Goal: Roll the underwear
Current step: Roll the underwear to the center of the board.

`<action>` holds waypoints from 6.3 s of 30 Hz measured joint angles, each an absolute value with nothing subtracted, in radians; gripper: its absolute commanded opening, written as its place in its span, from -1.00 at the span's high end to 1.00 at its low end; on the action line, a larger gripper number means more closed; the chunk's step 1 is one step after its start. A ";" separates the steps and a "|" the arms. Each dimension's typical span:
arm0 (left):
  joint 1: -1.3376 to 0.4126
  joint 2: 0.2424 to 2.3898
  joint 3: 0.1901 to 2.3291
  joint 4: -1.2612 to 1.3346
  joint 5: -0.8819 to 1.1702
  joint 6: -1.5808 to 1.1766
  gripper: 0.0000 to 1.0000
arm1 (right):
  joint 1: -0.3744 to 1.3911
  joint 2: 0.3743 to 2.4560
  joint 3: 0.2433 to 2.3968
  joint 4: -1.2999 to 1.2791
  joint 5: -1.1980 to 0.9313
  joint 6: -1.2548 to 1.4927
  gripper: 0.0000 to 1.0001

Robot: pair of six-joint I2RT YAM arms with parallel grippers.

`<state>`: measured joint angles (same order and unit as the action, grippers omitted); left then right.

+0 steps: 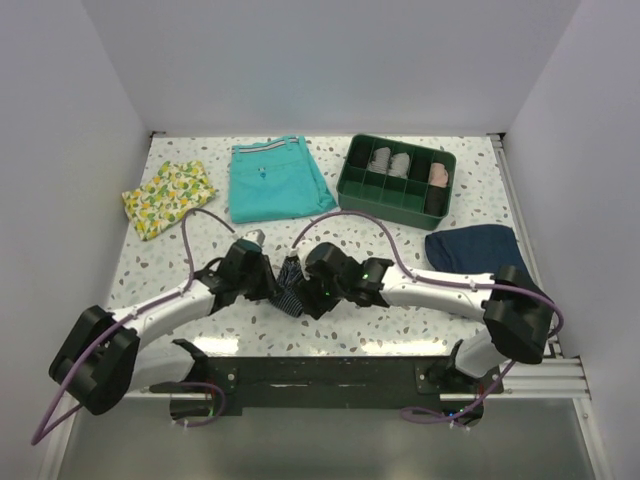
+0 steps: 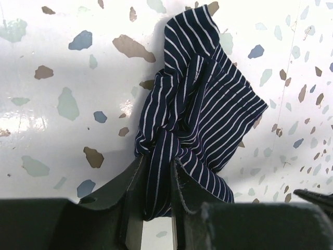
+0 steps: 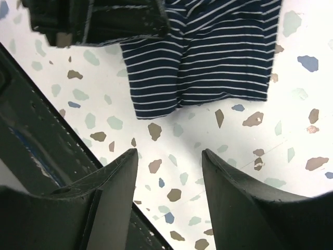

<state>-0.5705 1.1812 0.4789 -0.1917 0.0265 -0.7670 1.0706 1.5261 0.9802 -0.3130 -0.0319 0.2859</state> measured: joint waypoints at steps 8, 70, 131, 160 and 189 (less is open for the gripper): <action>-0.570 1.261 0.544 -0.205 0.058 -0.736 0.62 | 1.182 1.625 1.048 -0.324 0.119 0.213 -0.13; -0.419 1.026 0.562 -0.292 -0.036 -0.736 -0.79 | 0.995 1.763 0.931 0.060 -0.238 0.462 0.75; -0.540 1.269 0.440 0.092 0.073 -0.695 0.69 | 1.027 1.639 1.145 -0.385 -0.043 0.281 -0.20; -0.540 1.337 0.487 0.088 0.102 -0.694 0.80 | 1.093 1.765 1.058 -0.163 0.087 0.158 -0.02; -0.485 1.072 0.542 -0.231 -0.061 -0.684 -0.74 | 0.997 1.775 0.896 0.183 -0.187 0.459 0.73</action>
<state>-0.4854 1.0718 0.5423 -0.2314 -0.0608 -0.6838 0.9966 1.7752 0.8963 0.1829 -0.1871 0.4591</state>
